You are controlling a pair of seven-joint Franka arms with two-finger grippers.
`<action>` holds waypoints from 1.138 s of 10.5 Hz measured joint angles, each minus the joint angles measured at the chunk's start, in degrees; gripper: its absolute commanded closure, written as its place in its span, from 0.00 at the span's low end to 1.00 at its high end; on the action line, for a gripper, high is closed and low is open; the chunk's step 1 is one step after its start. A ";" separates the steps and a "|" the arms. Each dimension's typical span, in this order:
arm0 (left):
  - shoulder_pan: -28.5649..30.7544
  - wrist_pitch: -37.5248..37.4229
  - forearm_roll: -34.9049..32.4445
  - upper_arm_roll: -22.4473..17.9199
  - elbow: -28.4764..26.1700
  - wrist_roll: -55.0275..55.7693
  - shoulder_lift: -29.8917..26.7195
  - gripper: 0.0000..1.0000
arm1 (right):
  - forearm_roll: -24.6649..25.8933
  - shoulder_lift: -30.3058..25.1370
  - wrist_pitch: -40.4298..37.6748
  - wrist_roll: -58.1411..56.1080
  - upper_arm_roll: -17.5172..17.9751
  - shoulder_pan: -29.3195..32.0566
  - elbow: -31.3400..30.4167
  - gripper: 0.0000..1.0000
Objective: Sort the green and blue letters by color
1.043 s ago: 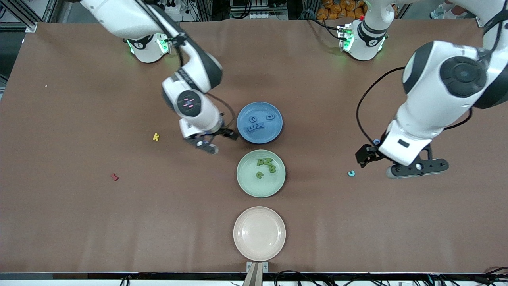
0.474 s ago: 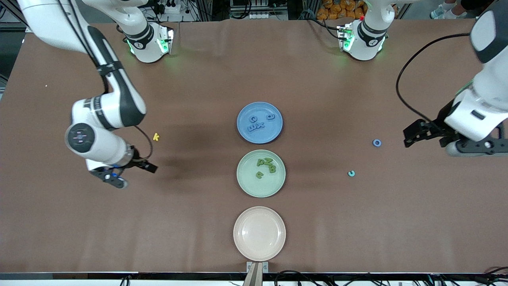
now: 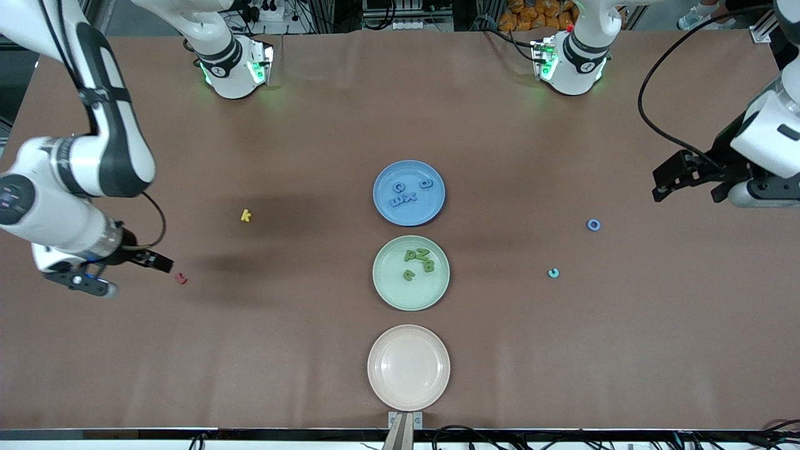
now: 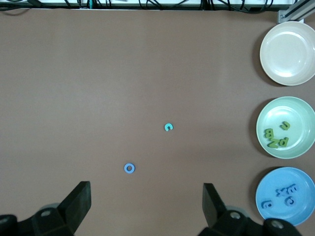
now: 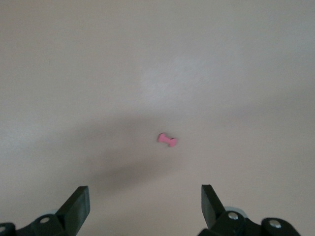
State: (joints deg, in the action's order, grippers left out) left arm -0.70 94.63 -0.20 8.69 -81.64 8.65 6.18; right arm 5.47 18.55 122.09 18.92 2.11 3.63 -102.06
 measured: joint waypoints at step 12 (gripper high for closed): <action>0.02 -9.43 0.00 -0.45 -0.96 -0.93 -5.30 0.00 | -0.03 -16.22 -31.74 -4.68 -1.35 -1.10 18.51 0.00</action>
State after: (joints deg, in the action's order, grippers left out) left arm -0.68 85.20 -0.20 8.24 -82.60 7.71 0.88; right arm 5.43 2.33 90.35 14.24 0.76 2.53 -83.55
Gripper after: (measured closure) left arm 0.000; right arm 0.000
